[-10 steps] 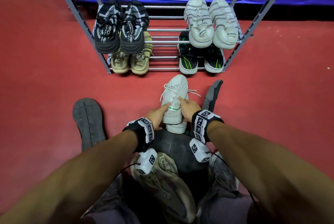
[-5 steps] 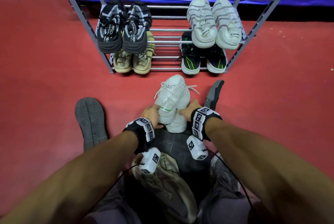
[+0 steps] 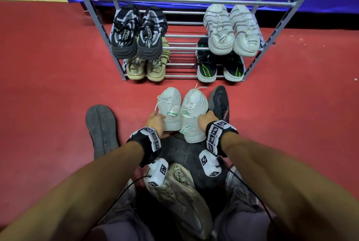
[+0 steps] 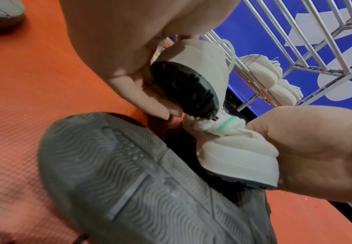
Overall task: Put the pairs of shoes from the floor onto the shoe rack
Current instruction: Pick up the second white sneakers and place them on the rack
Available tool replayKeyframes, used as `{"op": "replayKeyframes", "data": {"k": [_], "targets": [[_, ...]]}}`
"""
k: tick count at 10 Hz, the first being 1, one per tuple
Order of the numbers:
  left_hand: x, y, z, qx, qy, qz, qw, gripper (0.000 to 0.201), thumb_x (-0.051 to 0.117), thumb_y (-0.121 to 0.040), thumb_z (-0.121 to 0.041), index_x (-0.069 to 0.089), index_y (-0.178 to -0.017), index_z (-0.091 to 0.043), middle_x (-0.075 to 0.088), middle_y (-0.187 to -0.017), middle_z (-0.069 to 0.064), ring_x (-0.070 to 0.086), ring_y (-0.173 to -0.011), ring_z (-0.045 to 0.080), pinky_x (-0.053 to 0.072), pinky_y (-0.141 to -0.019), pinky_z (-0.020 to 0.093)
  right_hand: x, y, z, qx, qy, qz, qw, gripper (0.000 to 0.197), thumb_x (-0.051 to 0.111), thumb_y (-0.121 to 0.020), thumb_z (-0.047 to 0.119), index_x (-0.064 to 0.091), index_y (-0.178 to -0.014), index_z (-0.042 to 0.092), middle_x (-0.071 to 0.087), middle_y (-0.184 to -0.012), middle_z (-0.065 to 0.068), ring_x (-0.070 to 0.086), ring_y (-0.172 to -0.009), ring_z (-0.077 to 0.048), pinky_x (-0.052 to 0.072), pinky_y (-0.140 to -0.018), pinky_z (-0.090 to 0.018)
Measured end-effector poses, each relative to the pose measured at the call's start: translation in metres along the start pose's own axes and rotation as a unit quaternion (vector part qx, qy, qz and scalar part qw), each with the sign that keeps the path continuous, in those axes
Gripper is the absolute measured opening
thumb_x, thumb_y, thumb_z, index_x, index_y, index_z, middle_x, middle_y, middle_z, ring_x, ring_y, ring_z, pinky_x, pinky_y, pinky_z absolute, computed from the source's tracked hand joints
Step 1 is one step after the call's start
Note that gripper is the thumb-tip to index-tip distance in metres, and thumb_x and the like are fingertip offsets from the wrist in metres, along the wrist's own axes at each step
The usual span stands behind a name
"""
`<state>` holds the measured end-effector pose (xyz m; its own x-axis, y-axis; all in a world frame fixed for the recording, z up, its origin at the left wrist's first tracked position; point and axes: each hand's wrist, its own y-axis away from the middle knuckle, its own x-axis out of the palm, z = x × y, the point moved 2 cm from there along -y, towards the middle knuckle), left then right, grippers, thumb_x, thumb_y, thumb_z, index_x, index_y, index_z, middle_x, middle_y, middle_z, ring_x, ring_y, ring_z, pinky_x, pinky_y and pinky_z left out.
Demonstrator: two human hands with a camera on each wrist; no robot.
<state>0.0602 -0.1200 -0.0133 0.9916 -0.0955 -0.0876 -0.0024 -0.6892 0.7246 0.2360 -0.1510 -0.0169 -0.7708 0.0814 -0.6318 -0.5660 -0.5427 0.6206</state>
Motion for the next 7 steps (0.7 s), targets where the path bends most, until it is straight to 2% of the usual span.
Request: {"op": "replayKeyframes", "data": {"k": [1, 2, 3, 4, 5, 6, 7], "targets": [[-0.003, 0.006, 0.007, -0.007, -0.037, 0.003, 0.999, 0.024, 0.044, -0.097, -0.008, 0.049, -0.077, -0.020, 0.051, -0.109, 0.012, 0.055, -0.092, 0.029, 0.056, -0.087, 0.046, 0.004, 0.001, -0.006, -0.021, 0.015, -0.006, 1.000, 0.051, 0.043, -0.091, 0.019, 0.041, -0.141, 0.008, 0.047, -0.140, -0.022, 0.049, -0.124, -0.041, 0.038, -0.108, -0.044], [-0.005, -0.004, 0.010, 0.002, -0.080, -0.013, 0.997, 0.027, 0.043, -0.094, 0.000, 0.054, -0.078, -0.019, 0.052, -0.109, 0.011, 0.053, -0.094, 0.027, 0.054, -0.090, 0.050, 0.001, 0.001, -0.005, -0.055, -0.001, 0.020, 0.998, 0.044, 0.043, -0.089, 0.017, 0.052, -0.131, 0.010, 0.058, -0.131, -0.016, 0.056, -0.116, -0.038, 0.045, -0.100, -0.039], [-0.007, -0.008, 0.009, 0.019, -0.046, -0.036, 0.998, 0.055, 0.046, -0.087, 0.003, 0.048, -0.139, -0.015, 0.053, -0.118, 0.004, 0.052, -0.101, 0.025, 0.048, -0.093, 0.037, -0.007, -0.004, -0.001, -0.059, -0.026, 0.018, 0.998, 0.043, 0.042, -0.087, 0.019, 0.058, -0.125, 0.009, 0.062, -0.126, -0.015, 0.059, -0.112, -0.037, 0.047, -0.099, -0.041], [-0.006, -0.004, 0.008, 0.015, -0.053, -0.017, 0.998, 0.064, 0.055, -0.092, -0.014, 0.032, -0.151, -0.024, 0.055, -0.128, 0.006, 0.055, -0.106, 0.027, 0.048, -0.100, 0.047, -0.011, -0.006, -0.001, -0.071, -0.042, 0.027, 0.996, 0.042, 0.040, -0.086, 0.017, 0.060, -0.123, 0.009, 0.063, -0.124, -0.014, 0.058, -0.112, -0.036, 0.046, -0.101, -0.041], [-0.003, -0.003, 0.008, 0.025, -0.071, 0.013, 0.997, 0.068, 0.059, -0.093, -0.023, 0.026, -0.153, -0.023, 0.048, -0.145, 0.003, 0.056, -0.122, 0.029, 0.046, -0.104, 0.048, -0.012, -0.003, -0.002, -0.079, -0.050, 0.047, 0.994, 0.045, 0.039, -0.086, 0.017, 0.059, -0.126, 0.013, 0.063, -0.124, -0.011, 0.058, -0.111, -0.033, 0.045, -0.101, -0.039], [0.007, 0.002, -0.002, 0.016, -0.090, 0.032, 0.995, 0.050, 0.053, -0.096, -0.015, 0.041, -0.145, -0.021, 0.049, -0.121, -0.009, 0.058, -0.089, 0.021, 0.057, -0.076, 0.042, -0.008, -0.007, -0.004, -0.088, -0.078, 0.048, 0.992, 0.064, 0.037, -0.076, 0.025, 0.050, -0.138, 0.019, 0.060, -0.133, -0.007, 0.057, -0.119, -0.031, 0.043, -0.106, -0.044], [0.009, -0.001, -0.011, 0.027, -0.105, 0.018, 0.994, 0.055, 0.050, -0.096, -0.015, 0.038, -0.149, -0.022, 0.051, -0.121, -0.008, 0.060, -0.087, 0.024, 0.057, -0.078, 0.046, -0.003, -0.022, -0.007, -0.086, -0.087, 0.039, 0.992, 0.073, 0.035, -0.066, 0.030, 0.053, -0.135, 0.017, 0.059, -0.135, -0.008, 0.055, -0.123, -0.031, 0.042, -0.108, -0.045]]}}
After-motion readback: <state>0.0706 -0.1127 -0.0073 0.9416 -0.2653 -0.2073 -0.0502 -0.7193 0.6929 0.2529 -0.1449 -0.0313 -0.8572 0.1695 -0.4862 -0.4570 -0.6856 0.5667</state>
